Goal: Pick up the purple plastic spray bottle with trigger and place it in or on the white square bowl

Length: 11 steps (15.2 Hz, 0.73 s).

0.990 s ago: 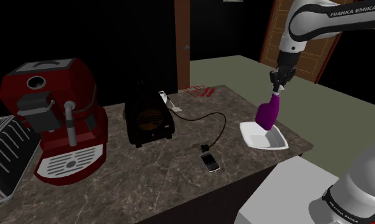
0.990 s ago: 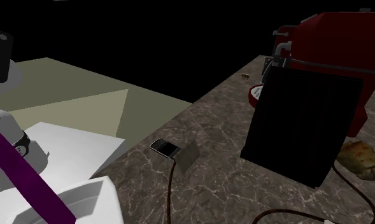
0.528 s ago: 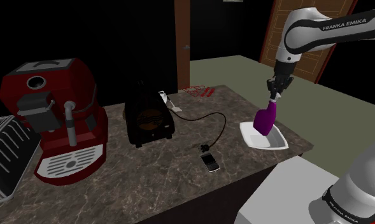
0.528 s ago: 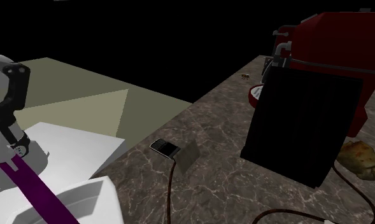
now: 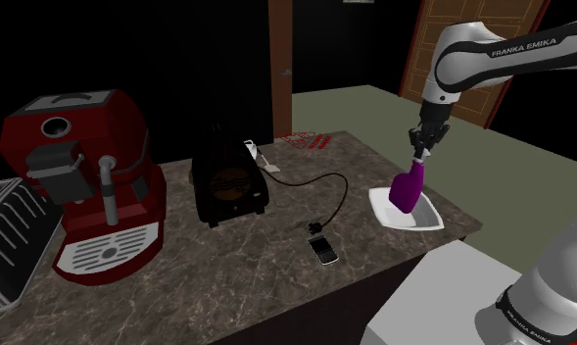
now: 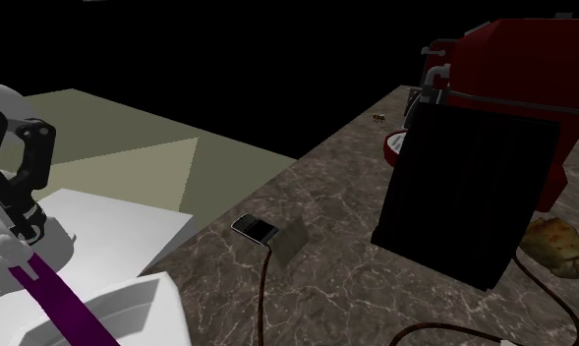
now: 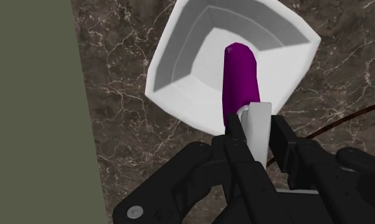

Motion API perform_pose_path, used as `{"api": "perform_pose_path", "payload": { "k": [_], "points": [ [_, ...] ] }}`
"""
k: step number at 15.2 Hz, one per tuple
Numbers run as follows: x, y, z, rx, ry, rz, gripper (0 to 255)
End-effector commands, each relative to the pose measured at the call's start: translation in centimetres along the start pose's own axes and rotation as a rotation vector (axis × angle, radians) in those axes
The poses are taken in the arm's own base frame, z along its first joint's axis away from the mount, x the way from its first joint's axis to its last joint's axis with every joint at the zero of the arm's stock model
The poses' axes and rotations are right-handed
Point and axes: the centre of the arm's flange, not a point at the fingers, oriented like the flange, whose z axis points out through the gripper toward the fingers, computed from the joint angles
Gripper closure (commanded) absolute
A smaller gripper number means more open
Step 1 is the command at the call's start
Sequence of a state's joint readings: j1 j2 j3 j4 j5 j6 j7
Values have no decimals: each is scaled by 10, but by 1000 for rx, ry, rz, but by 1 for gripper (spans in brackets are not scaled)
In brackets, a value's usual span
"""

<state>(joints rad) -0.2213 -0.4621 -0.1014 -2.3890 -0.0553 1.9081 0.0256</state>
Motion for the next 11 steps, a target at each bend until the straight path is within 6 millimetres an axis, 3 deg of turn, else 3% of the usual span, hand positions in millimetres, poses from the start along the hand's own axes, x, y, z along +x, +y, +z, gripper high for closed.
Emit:
{"api": "perform_pose_path", "payload": {
  "k": [1, 2, 3, 8, 11],
  "points": [
    [0, 0, 0, 0, 0, 0, 255],
    [0, 0, 0, 0, 0, 0, 255],
    [0, 0, 0, 0, 0, 0, 0],
    [0, 0, 0, 0, 0, 0, 0],
    [0, 0, -40, 0, 0, 0, 0]
  ]
}}
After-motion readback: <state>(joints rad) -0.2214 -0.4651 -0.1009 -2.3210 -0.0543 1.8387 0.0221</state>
